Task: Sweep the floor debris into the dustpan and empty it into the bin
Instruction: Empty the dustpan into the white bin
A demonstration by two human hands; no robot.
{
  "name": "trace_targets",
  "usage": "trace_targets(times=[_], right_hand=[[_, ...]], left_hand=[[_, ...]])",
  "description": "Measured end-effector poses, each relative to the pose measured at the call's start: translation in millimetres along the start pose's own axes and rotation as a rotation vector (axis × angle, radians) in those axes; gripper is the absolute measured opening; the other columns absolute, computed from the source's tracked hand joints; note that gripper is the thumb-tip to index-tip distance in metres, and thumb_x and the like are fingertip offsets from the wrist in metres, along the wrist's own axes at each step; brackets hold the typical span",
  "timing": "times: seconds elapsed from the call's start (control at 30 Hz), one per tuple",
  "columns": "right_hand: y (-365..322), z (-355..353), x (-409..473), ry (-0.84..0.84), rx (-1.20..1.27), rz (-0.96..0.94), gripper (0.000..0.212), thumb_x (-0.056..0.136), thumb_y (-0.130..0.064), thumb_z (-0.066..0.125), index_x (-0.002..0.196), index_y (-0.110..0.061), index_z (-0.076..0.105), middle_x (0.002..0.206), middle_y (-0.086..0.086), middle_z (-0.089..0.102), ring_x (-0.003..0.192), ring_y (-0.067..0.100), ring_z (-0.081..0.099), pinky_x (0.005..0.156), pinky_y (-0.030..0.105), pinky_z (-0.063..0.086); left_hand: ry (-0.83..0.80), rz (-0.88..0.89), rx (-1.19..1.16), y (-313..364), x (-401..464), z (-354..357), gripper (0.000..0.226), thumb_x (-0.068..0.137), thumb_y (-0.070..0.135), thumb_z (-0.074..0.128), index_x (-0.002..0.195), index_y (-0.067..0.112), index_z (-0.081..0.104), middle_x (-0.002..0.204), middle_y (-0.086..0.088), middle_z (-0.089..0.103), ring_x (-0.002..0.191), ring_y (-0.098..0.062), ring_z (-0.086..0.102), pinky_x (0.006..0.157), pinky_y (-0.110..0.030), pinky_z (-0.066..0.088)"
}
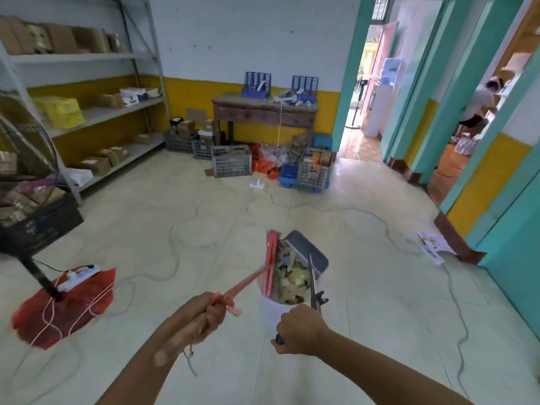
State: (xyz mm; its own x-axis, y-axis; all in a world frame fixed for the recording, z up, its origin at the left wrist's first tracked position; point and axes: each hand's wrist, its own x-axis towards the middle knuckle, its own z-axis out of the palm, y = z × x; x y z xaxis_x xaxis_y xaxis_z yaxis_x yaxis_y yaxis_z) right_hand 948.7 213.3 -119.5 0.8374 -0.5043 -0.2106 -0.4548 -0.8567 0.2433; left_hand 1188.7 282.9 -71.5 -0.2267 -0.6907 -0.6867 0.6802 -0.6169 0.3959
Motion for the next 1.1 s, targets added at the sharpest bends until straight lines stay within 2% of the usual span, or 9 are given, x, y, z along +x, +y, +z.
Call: trace_targets(times=[0.1,0.2,0.5,0.6,0.7,0.83,1.0,1.07,1.1], right_hand=[[-13,-1,3,-0.017,0.017,-0.054,0.041,0.085,-0.047,0.056,0.064,-0.016,0.075,0.056,0.003,0.064,0.041,0.021,0.047,0.046,0.017,0.022],[-21,1,8,0.003,0.075,-0.058,0.046,0.096,-0.036,0.045,0.085,-0.003,0.074,0.075,0.014,0.068,0.056,0.027,0.05,0.051,0.026,0.03],[-15,-27,4,0.009,0.02,-0.149,0.045,0.097,-0.037,0.045,0.069,-0.007,0.063,0.051,0.002,0.034,0.047,0.021,0.041,0.049,0.022,0.028],[-16,-26,-2,0.002,0.013,-0.171,0.045,0.096,-0.039,0.046,0.075,-0.005,0.066,0.061,0.006,0.044,0.054,0.024,0.046,0.05,0.023,0.03],[-11,-26,0,0.024,0.047,-0.14,0.049,0.096,-0.042,0.046,0.082,-0.001,0.071,0.069,0.014,0.059,0.054,0.025,0.046,0.047,0.021,0.023],[-7,-28,4,0.032,-0.001,-0.157,0.053,0.095,-0.044,0.045,0.078,-0.001,0.07,0.06,0.009,0.048,0.042,0.02,0.036,0.046,0.022,0.015],[13,-37,12,0.129,0.034,-0.025,0.052,0.092,-0.051,0.045,0.064,-0.008,0.054,0.048,0.002,0.036,0.047,0.024,0.045,0.048,0.02,0.031],[32,-43,13,0.191,0.046,0.057,0.054,0.091,-0.055,0.042,0.068,-0.01,0.06,0.053,0.005,0.052,0.049,0.025,0.053,0.047,0.025,0.04],[43,-46,12,0.21,0.073,0.107,0.053,0.09,-0.057,0.042,0.07,-0.013,0.063,0.057,0.006,0.059,0.051,0.024,0.058,0.048,0.026,0.044]], left_hand=[[-0.044,-0.019,-0.051,13,-16,-4,0.042,0.1,0.019,0.033,0.072,-0.001,0.057,0.041,-0.001,0.041,0.024,-0.008,0.043,0.023,-0.011,0.034],[-0.019,-0.008,-0.003,14,-27,0,0.035,0.096,0.016,0.036,0.071,0.001,0.056,0.041,0.001,0.04,0.024,-0.007,0.041,0.022,-0.011,0.032],[0.167,0.096,0.317,8,-30,2,0.053,0.099,0.006,0.038,0.052,0.002,0.061,0.05,-0.003,0.046,0.022,-0.003,0.032,0.024,-0.007,0.027],[0.213,0.144,0.471,-3,-27,1,0.056,0.097,0.007,0.044,0.045,0.005,0.065,0.065,-0.008,0.043,0.024,-0.003,0.032,0.026,-0.009,0.028],[0.239,0.209,0.558,-11,-26,-1,0.05,0.096,0.009,0.049,0.049,0.005,0.067,0.057,-0.007,0.043,0.027,-0.005,0.033,0.028,-0.011,0.03],[0.142,0.195,0.385,-16,-29,4,0.06,0.098,0.004,0.039,0.045,0.004,0.065,0.048,0.0,0.036,0.024,-0.002,0.031,0.025,-0.007,0.027],[-0.019,0.15,0.087,-35,-13,3,0.063,0.101,0.01,0.038,0.042,0.002,0.06,0.034,-0.001,0.043,0.019,-0.004,0.034,0.021,-0.01,0.027],[-0.168,0.083,-0.12,-45,-6,3,0.039,0.087,0.002,0.064,0.049,-0.002,0.061,0.036,0.0,0.04,0.019,-0.008,0.038,0.02,-0.013,0.031],[-0.24,0.094,-0.216,-50,-4,4,0.023,0.064,-0.007,0.083,0.055,-0.005,0.061,0.039,0.001,0.038,0.02,-0.01,0.04,0.019,-0.015,0.032]])
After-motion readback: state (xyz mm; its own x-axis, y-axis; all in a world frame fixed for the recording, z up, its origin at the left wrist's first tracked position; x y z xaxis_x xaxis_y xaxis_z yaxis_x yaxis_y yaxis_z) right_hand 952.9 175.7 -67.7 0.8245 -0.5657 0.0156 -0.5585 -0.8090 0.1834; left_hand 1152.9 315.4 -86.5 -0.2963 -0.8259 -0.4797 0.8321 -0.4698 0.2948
